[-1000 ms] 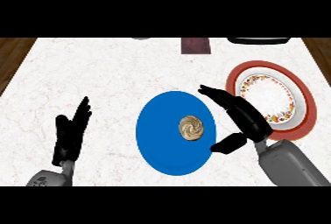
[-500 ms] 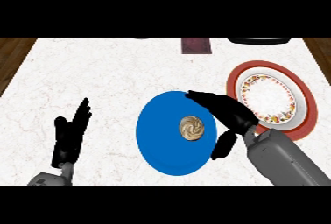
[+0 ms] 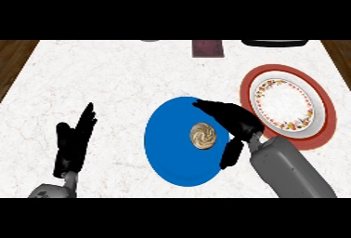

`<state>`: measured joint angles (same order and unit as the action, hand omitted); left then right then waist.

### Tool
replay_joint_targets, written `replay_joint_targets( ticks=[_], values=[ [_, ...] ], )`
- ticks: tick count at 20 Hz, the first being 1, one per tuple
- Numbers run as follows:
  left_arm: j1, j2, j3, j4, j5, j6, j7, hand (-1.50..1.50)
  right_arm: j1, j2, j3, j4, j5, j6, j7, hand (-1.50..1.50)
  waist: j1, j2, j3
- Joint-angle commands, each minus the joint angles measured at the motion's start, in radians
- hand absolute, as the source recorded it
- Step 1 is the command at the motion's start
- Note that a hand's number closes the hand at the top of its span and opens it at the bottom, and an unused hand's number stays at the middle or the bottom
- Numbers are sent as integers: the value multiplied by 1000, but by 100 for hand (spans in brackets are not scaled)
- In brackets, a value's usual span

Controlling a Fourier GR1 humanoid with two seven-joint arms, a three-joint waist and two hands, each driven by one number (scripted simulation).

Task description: Pick the cupcake from the plate and place it in the plate

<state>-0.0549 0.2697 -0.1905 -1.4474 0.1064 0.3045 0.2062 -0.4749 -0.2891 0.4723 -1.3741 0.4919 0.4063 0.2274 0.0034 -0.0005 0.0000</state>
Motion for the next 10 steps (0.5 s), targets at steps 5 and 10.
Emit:
replay_joint_targets(
  ticks=[5, 10],
  values=[
    [24, -8, 48, -70, -50, -47, 64, 0, 28, 67, -64, 38, 108, 60, -64, -150, -1, 0, 0],
    [47, -31, 54, -100, -66, -67, 80, 0, 42, 94, -88, 119, 172, 32, -125, -150, 0, 0, 0]
  ],
)
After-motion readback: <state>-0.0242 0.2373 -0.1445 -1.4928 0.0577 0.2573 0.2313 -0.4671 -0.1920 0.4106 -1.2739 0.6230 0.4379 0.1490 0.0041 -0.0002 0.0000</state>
